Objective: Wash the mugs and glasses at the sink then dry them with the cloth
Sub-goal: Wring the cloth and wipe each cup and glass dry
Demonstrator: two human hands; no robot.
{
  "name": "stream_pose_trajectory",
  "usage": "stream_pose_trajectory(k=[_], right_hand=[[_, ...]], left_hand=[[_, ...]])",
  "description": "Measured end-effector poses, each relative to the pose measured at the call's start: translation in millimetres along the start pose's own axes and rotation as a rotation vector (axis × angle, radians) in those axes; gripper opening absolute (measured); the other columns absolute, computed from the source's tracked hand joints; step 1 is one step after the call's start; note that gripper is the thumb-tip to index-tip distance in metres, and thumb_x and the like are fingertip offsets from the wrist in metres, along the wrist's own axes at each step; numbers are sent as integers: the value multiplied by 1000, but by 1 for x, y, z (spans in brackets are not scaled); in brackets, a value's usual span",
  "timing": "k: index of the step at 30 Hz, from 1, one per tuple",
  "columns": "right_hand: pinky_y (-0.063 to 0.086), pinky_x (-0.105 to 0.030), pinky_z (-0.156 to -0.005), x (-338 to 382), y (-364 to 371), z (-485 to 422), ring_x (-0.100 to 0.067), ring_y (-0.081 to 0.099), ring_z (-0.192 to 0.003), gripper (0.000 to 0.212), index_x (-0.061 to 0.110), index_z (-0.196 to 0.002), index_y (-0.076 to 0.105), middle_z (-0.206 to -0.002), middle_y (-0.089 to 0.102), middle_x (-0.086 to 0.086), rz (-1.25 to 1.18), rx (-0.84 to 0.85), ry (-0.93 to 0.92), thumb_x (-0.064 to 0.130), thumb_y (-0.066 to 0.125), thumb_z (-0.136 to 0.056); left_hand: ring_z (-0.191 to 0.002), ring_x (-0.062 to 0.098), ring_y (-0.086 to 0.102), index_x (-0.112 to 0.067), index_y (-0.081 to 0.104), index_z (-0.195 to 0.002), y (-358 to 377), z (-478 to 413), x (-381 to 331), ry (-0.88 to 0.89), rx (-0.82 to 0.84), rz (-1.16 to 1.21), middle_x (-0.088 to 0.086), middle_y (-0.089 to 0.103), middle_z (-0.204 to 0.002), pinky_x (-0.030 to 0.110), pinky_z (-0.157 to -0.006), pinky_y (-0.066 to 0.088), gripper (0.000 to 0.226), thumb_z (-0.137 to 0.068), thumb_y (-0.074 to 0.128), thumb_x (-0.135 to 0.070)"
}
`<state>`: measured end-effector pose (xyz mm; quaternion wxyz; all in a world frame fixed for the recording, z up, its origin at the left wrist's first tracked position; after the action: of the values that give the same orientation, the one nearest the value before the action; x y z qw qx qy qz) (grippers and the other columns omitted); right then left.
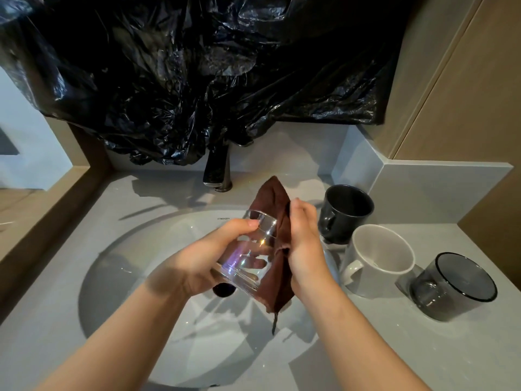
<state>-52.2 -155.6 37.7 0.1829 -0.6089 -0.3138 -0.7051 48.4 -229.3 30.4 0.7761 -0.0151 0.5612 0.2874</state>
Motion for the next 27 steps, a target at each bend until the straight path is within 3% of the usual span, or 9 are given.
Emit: stream_pose_trajectory(k=[3,5,7,10,14,17,19,23,27], right_hand=[[47,-35,-93,11,2,12,-13,60,-97,32,42,-82,61,-103,61,0,195,45,-148,67,44,-73],[48,-20,-77,14,4,21,-3,61,-82,20,37,-77,64,-85,65,11,227,229,-150,54,54,-73],[48,-18,-74,16,3,29,-4,64,-84,30,27,-94,65,-85,68,12,209,486,-96,39,69,-67],[49,-17,-72,21,0,31,-3,65,-82,34,19,-99,66,-85,68,11,373,652,-49,27,74,-67],[48,-15,-64,24,-2,25,0,63,-68,15,18,-83,69,-69,67,14,369,549,-63,22,74,-69],[50,-15,-63,24,-4,24,-3,66,-71,9,14,-87,70,-73,71,9,246,459,-41,8,72,-80],[49,-16,-64,24,-6,23,-4,65,-72,3,9,-86,69,-76,71,2,263,353,-76,10,67,-84],[46,-11,-69,22,-2,24,4,62,-77,4,27,-88,64,-86,69,9,464,223,-154,25,66,-86],[45,-13,-73,25,-7,22,2,57,-83,38,34,-95,44,-95,54,16,376,74,-150,24,76,-76]], left_hand=[[-66,24,67,-7,70,-84,-2,-2,-5,3,68,34,14,70,-79,33,-71,52,47,-53,76,-41],[-66,24,67,-6,71,-82,-1,2,-10,21,165,111,14,70,-78,30,-66,54,42,-57,80,-39],[-65,20,68,-6,71,-86,1,6,-12,30,225,100,11,71,-76,26,-63,55,37,-69,73,-39],[-54,11,66,-8,62,-83,-10,4,-10,10,49,54,1,69,-61,22,-57,53,27,-73,63,-33],[-67,23,68,-2,73,-84,-4,6,-14,-140,238,89,14,70,-78,28,-66,56,52,-48,90,-35],[-84,29,64,-4,71,-101,-18,-1,-13,-88,142,150,18,68,-98,37,-85,49,64,-52,86,-43],[-87,30,66,-7,72,-102,-18,2,-14,48,35,201,18,68,-104,42,-90,47,53,-64,76,-43],[-68,17,71,-17,63,-103,-11,10,-3,170,-233,134,8,71,-91,31,-54,55,37,-71,66,-36],[-63,18,70,-14,56,-111,-11,9,-3,139,-294,119,7,71,-82,27,-50,53,40,-81,62,-41]])
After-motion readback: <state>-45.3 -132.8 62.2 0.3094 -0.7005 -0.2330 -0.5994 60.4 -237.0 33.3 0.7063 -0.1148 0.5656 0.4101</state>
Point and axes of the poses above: each hand's wrist, its own z-axis away from the middle knuckle, its own y-axis out of the palm, x = y × z, the point moved 5 cm from there along -z, towards the middle knuckle
